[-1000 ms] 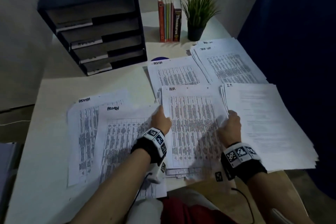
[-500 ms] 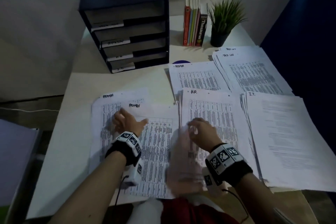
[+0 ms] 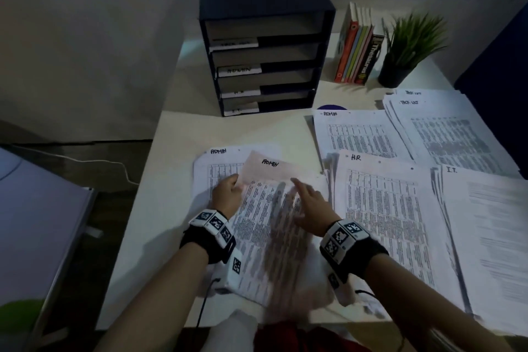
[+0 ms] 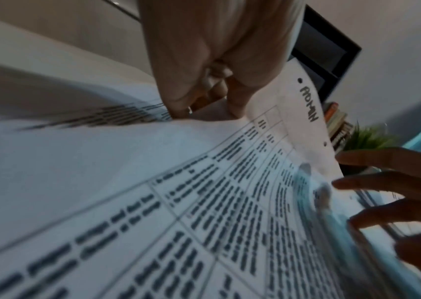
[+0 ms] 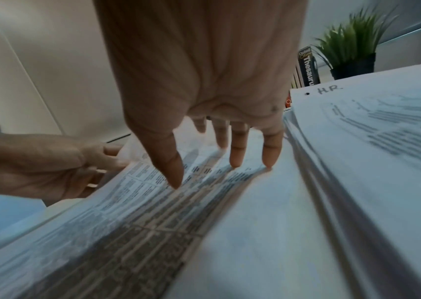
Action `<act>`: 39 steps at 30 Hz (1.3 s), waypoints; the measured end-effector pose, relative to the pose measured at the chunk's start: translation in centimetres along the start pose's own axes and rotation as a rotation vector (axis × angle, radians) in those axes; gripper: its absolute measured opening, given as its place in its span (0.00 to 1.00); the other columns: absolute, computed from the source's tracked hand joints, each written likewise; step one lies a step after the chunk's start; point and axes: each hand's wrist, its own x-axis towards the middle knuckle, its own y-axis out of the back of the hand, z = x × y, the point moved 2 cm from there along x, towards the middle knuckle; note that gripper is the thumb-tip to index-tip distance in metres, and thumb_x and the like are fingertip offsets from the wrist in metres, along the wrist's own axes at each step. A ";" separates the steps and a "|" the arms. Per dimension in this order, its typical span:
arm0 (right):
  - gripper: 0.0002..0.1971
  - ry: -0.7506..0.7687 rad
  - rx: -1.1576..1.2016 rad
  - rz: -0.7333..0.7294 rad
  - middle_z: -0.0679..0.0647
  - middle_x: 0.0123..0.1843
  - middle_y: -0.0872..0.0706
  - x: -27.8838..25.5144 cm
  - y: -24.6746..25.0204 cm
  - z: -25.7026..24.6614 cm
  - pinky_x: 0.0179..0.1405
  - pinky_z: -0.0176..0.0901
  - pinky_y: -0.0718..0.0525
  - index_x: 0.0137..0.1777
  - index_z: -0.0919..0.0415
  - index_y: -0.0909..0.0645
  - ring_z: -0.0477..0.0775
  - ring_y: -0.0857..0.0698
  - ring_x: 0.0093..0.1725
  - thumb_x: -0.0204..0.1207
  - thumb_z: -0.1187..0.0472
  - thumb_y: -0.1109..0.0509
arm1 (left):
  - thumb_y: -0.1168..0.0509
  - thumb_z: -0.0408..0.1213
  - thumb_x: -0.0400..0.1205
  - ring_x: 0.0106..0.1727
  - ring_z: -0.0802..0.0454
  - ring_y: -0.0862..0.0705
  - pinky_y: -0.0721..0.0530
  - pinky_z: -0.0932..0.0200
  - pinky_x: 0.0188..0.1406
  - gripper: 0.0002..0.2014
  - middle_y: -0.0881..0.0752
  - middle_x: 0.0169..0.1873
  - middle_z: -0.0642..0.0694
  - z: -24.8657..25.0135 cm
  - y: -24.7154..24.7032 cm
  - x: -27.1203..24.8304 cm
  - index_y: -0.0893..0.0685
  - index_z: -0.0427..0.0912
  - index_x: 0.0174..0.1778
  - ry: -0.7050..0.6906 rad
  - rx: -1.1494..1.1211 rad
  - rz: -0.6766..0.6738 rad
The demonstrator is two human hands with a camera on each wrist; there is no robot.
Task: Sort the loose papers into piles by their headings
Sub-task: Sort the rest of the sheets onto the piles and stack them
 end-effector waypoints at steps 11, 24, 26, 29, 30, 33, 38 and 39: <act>0.05 0.171 -0.308 0.176 0.46 0.58 0.17 4.2 1.2 -7.3 0.76 0.66 0.57 0.49 0.55 0.18 0.49 0.29 0.70 0.78 0.60 0.35 | 0.46 0.22 0.80 0.55 0.50 0.24 0.22 0.63 0.50 0.16 0.22 0.56 0.42 -2.9 5.3 2.3 0.19 0.34 0.59 0.037 -0.027 -0.066; 0.10 0.176 -0.308 0.111 0.47 0.55 0.14 4.6 -2.9 -7.7 0.76 0.53 0.50 0.54 0.53 0.17 0.49 0.20 0.62 0.80 0.54 0.38 | 0.31 0.39 0.77 0.73 0.37 0.41 0.35 0.52 0.71 0.22 0.39 0.69 0.37 -1.7 7.5 10.0 0.25 0.43 0.67 0.133 0.211 -0.111; 0.10 0.159 -0.315 0.102 0.47 0.56 0.15 5.0 -2.7 -7.8 0.76 0.53 0.50 0.54 0.53 0.17 0.50 0.21 0.62 0.80 0.54 0.38 | 0.30 0.36 0.76 0.69 0.36 0.32 0.30 0.50 0.70 0.17 0.34 0.65 0.36 -1.7 7.4 10.5 0.20 0.41 0.60 0.042 0.202 -0.074; 0.09 0.121 -0.324 0.141 0.50 0.63 0.20 5.9 -2.0 -8.2 0.75 0.57 0.46 0.53 0.54 0.16 0.53 0.25 0.67 0.77 0.56 0.34 | 0.31 0.29 0.76 0.54 0.44 0.22 0.25 0.62 0.53 0.06 0.21 0.52 0.37 -1.6 7.5 9.7 0.16 0.35 0.47 -0.171 0.084 -0.039; 0.08 0.115 -0.347 0.208 0.53 0.65 0.21 6.2 -1.7 -8.4 0.73 0.61 0.40 0.50 0.56 0.15 0.56 0.25 0.68 0.72 0.58 0.28 | 0.32 0.27 0.76 0.47 0.48 0.21 0.25 0.66 0.44 0.02 0.19 0.45 0.40 -1.6 7.5 9.0 0.16 0.35 0.43 -0.215 0.038 -0.087; 0.23 0.093 -0.371 0.387 0.60 0.63 0.18 6.8 -0.8 -8.8 0.56 0.67 0.22 0.44 0.57 0.19 0.63 0.21 0.62 0.48 0.63 0.15 | 0.35 0.25 0.77 0.35 0.55 0.23 0.29 0.66 0.35 0.08 0.20 0.31 0.47 -2.2 6.9 7.0 0.20 0.38 0.34 -0.249 0.014 -0.322; 0.30 0.345 -0.363 0.434 0.50 0.41 0.12 6.7 -2.2 -10.0 0.55 0.74 0.26 0.46 0.54 0.20 0.54 0.12 0.47 0.42 0.65 0.13 | 0.33 0.57 0.73 0.39 0.59 0.19 0.23 0.60 0.50 0.18 0.14 0.38 0.47 -3.5 7.4 5.4 0.11 0.45 0.34 -0.088 -0.186 -0.540; 0.25 0.366 -0.407 0.428 0.47 0.37 0.13 6.4 -2.5 -10.1 0.54 0.74 0.25 0.40 0.53 0.18 0.53 0.12 0.43 0.41 0.64 0.13 | 0.38 0.58 0.74 0.45 0.59 0.18 0.24 0.59 0.56 0.19 0.13 0.45 0.46 -3.4 7.6 5.6 0.11 0.46 0.38 -0.075 -0.202 -0.476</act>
